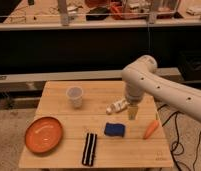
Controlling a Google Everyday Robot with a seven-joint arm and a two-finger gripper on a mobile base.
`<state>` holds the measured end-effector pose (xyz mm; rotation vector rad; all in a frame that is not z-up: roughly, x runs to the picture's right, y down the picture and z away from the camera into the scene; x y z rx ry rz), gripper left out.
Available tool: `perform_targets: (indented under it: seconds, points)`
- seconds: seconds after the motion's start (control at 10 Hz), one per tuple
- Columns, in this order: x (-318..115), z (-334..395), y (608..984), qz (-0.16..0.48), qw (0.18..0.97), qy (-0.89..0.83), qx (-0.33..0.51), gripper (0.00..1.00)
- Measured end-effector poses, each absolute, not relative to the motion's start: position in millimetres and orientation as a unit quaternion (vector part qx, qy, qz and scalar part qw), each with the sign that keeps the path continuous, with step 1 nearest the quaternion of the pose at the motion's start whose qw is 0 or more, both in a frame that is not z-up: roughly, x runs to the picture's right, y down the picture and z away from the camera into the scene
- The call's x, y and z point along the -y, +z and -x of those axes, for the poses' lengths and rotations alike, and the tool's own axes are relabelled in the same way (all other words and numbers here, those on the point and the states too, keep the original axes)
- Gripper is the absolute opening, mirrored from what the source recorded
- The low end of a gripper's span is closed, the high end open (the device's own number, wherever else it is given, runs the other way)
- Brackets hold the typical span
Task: Move the arm in a circular motion
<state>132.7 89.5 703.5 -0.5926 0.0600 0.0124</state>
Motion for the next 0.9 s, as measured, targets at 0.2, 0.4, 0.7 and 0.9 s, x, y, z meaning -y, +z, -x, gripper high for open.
perform_targets:
  seconds: [0.2, 0.4, 0.7, 0.9]
  points:
    - [-73, -75, 688, 0.281, 0.959, -0.019, -0.027, 0.80]
    - [-52, -44, 688, 0.271, 0.962, -0.045, -0.011, 0.80]
    - [-10, -33, 711, 0.255, 0.962, -0.096, 0.021, 0.80]
    - [24, -38, 741, 0.235, 0.962, -0.131, 0.048, 0.80]
